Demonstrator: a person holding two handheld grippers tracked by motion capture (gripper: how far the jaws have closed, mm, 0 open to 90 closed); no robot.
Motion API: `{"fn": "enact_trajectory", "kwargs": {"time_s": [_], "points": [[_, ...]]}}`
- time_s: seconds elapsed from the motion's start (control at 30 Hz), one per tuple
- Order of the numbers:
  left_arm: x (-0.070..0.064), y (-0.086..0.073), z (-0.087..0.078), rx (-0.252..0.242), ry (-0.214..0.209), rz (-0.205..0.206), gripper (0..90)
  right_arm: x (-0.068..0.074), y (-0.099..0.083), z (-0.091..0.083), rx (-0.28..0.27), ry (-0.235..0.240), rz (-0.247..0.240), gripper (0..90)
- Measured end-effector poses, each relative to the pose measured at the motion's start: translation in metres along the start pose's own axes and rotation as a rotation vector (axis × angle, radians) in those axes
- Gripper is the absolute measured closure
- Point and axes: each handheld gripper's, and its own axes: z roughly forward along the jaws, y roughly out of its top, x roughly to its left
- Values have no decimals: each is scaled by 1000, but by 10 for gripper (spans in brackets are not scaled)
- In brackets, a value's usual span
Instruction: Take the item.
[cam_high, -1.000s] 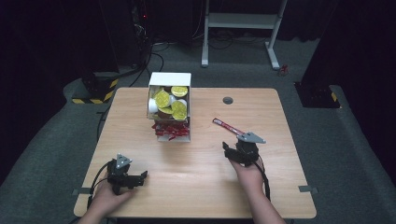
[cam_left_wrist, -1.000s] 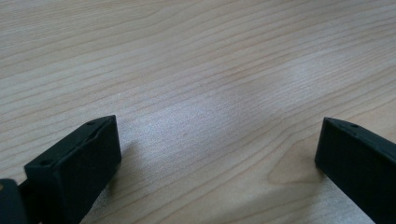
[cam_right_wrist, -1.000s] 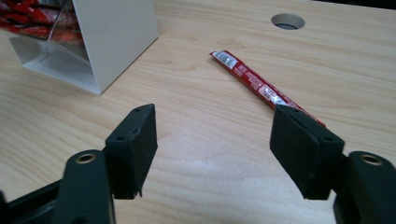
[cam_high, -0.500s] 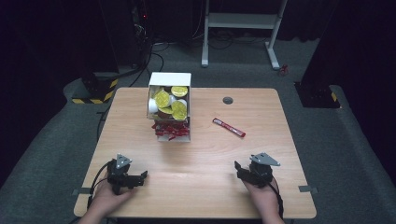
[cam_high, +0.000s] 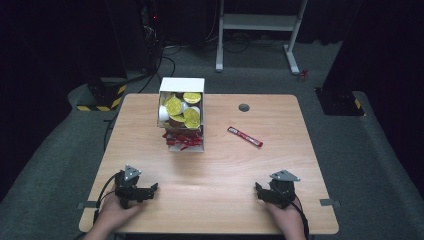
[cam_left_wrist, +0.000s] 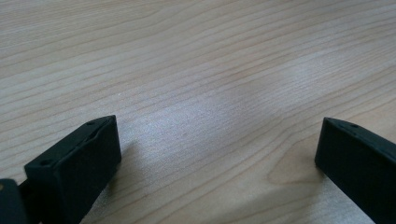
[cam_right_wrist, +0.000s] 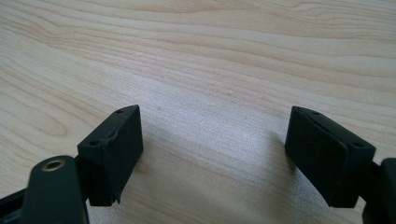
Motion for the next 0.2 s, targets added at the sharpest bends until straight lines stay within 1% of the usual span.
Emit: {"fn": "enact_trajectory", "kwargs": {"time_s": [0.2], "points": [[0, 0, 0, 0, 1, 1, 5, 1, 1, 1, 2, -4, 6, 187]]}}
